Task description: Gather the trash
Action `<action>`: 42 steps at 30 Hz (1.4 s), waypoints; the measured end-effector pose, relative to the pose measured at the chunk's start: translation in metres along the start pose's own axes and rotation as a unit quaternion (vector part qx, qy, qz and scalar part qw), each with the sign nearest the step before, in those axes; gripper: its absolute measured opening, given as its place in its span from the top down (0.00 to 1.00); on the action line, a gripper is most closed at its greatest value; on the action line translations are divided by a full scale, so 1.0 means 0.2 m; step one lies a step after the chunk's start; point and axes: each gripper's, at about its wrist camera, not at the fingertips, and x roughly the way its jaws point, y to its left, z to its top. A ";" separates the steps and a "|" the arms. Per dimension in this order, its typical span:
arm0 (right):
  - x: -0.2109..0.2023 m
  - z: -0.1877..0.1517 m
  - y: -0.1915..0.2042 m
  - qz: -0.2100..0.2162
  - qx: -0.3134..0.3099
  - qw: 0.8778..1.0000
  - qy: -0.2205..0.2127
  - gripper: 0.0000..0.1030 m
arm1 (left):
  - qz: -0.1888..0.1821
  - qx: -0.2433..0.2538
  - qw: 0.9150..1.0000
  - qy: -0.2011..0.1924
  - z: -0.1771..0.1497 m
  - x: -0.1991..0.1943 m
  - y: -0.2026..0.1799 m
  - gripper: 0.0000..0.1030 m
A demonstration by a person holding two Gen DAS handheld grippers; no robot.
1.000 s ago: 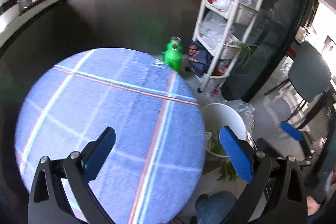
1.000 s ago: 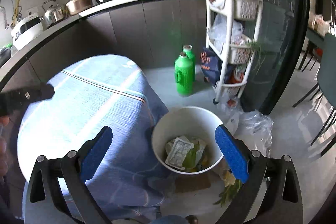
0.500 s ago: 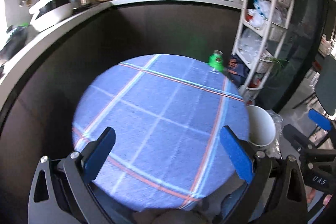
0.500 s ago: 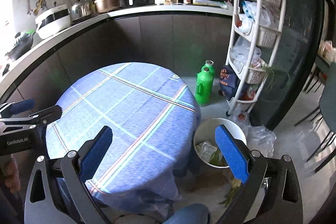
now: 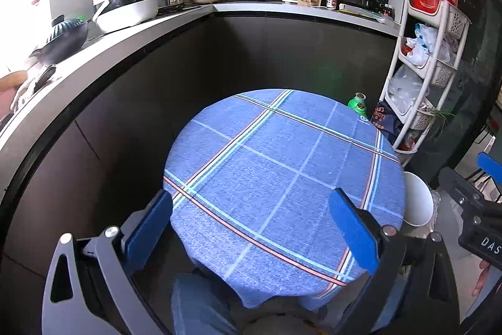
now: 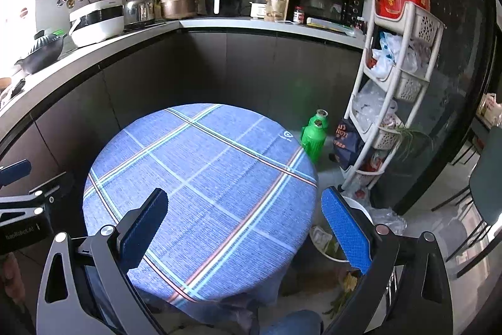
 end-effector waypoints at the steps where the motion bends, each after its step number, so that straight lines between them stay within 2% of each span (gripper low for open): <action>1: 0.00 0.01 0.01 0.000 -0.002 1.000 0.000 0.08 | -0.001 -0.002 1.000 0.000 0.00 0.00 0.01 0.04; 21: 0.01 0.05 0.07 0.002 -0.013 1.000 -0.002 0.08 | 0.000 -0.010 1.000 -0.001 0.01 -0.01 0.05 0.04; 42: 0.02 0.04 0.04 0.001 -0.007 1.000 -0.001 0.08 | 0.000 -0.003 1.000 -0.001 0.01 -0.01 0.02 0.04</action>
